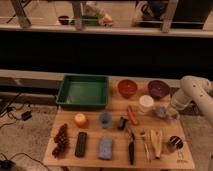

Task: Place towel in table surface

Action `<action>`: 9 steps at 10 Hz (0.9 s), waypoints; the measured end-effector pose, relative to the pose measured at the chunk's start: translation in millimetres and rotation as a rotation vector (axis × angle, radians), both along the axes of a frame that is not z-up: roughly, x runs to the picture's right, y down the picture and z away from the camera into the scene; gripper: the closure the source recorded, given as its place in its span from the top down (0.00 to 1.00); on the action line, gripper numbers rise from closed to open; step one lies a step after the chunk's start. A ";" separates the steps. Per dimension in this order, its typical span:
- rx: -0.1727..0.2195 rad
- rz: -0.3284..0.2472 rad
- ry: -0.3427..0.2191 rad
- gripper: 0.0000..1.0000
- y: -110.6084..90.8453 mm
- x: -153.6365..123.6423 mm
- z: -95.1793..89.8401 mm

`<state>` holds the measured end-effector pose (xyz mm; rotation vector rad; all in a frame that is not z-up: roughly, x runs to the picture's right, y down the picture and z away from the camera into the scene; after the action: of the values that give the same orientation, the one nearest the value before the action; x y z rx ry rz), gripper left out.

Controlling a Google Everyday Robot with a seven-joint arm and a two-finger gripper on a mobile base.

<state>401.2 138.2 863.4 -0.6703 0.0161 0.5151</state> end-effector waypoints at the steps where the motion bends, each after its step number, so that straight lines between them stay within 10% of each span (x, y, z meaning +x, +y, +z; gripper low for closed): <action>1: 0.000 0.000 0.001 0.26 -0.1 0.4 -0.3; 5: -0.001 0.001 0.000 0.62 0.9 0.2 0.3; 9: -0.001 0.000 0.000 0.64 0.8 0.0 0.3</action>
<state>401.2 139.0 863.7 -0.6718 0.0161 0.5155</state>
